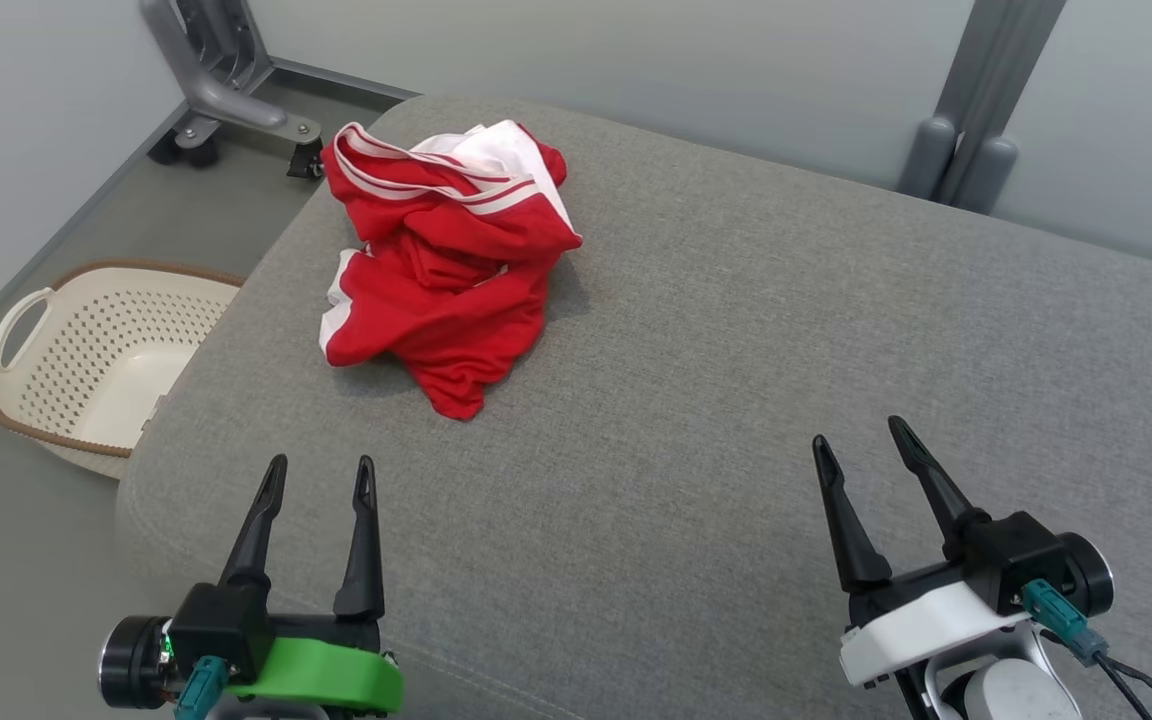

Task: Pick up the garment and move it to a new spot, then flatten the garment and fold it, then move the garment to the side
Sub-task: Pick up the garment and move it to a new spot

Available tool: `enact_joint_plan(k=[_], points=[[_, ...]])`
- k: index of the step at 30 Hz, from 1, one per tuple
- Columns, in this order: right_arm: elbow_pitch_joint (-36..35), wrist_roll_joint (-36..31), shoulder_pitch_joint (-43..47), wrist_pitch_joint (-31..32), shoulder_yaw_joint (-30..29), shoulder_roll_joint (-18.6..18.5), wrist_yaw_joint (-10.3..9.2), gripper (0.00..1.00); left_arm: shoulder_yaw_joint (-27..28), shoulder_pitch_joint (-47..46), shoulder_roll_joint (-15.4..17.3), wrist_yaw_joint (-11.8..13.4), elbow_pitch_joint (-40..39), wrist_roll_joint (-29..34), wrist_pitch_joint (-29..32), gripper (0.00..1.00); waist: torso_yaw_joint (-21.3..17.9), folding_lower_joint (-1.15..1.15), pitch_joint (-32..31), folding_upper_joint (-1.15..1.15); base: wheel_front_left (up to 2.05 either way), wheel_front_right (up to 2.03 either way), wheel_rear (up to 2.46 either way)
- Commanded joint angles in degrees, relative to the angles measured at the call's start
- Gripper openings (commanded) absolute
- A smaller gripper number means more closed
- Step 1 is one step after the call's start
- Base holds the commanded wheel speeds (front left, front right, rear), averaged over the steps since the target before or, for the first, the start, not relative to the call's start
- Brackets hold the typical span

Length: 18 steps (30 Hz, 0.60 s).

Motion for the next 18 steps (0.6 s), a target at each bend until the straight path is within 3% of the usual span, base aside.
enact_joint_plan(k=[1, 11, 16, 18], points=[[0.0, -0.1, -0.4, -0.2, -0.2, -0.2, 0.03, 1.0, 0.1, 0.5, 0.2, 0.3, -0.2, -0.5, 0.0, 1.0, 1.3, 0.0, 0.5, 0.0, 0.0, 0.0, 0.0], [0.6, -1.8, -2.2, -0.2, -0.5, -0.9, 0.03, 1.0, -0.3, -2.9, 0.2, 0.7, -1.2, -0.1, 0.0, 1.0, 0.9, 0.0, 5.5, 0.0, 0.0, 0.0, 0.0], [0.6, -2.4, -4.2, -0.2, -0.4, -3.3, 0.03, 1.0, 1.0, -10.6, 0.2, -0.8, -0.7, 0.4, 0.0, 1.0, -0.7, 0.0, 9.8, 0.0, 0.0, 0.0, 0.0], [0.5, -2.5, -5.1, -0.2, -0.4, -4.6, 0.03, 1.0, 1.8, -14.6, 0.3, -1.6, 2.9, 0.6, 0.0, 1.0, -1.3, 0.0, 11.6, 0.0, 0.0, 0.0, 0.0]])
